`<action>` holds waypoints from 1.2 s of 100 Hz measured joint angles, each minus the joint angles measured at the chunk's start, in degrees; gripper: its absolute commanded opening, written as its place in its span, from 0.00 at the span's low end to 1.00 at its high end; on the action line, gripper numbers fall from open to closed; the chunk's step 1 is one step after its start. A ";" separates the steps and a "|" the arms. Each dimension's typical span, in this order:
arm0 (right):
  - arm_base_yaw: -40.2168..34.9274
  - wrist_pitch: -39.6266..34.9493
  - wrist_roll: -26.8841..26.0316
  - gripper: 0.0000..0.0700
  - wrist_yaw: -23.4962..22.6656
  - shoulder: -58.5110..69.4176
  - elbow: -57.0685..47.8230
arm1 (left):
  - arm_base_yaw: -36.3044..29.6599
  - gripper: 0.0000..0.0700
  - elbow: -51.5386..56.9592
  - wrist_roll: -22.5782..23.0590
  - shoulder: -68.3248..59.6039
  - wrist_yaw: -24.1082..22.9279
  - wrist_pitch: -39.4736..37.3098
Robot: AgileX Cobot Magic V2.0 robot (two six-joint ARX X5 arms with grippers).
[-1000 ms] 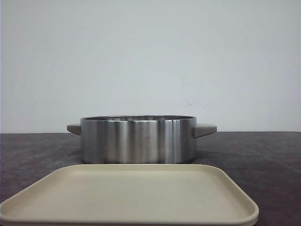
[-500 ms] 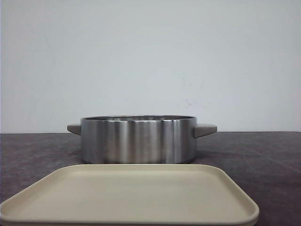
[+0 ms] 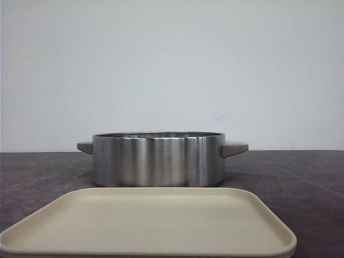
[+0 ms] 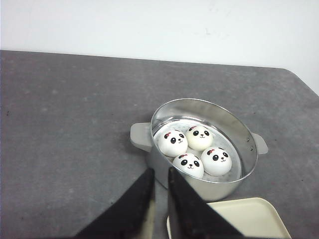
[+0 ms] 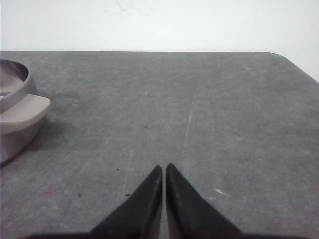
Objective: Steam buns
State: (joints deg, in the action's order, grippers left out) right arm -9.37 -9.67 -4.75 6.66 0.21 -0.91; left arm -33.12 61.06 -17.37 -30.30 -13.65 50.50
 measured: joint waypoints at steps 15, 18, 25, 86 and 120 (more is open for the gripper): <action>0.00 0.09 0.02 0.01 -2.89 0.00 0.00 | 0.00 0.00 0.00 0.00 0.00 0.00 -0.02; 0.00 0.09 0.02 0.01 -3.08 0.00 0.00 | 0.00 0.00 0.00 0.00 0.00 0.00 -0.02; 0.00 0.09 0.02 0.01 -3.10 0.00 0.00 | 0.00 0.00 0.00 0.00 0.00 0.00 -0.02; 0.00 0.09 0.02 0.01 -3.23 0.00 0.00 | 0.00 0.00 0.00 0.00 0.00 0.00 -0.02; 0.00 0.09 0.02 0.01 -3.23 0.00 0.00 | 11.21 0.00 -4.79 3.69 7.67 1.14 -5.60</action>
State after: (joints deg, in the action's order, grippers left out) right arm -9.37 -9.58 -4.73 3.42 0.21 -0.91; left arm -21.91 56.27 -13.67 -22.63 -12.51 44.91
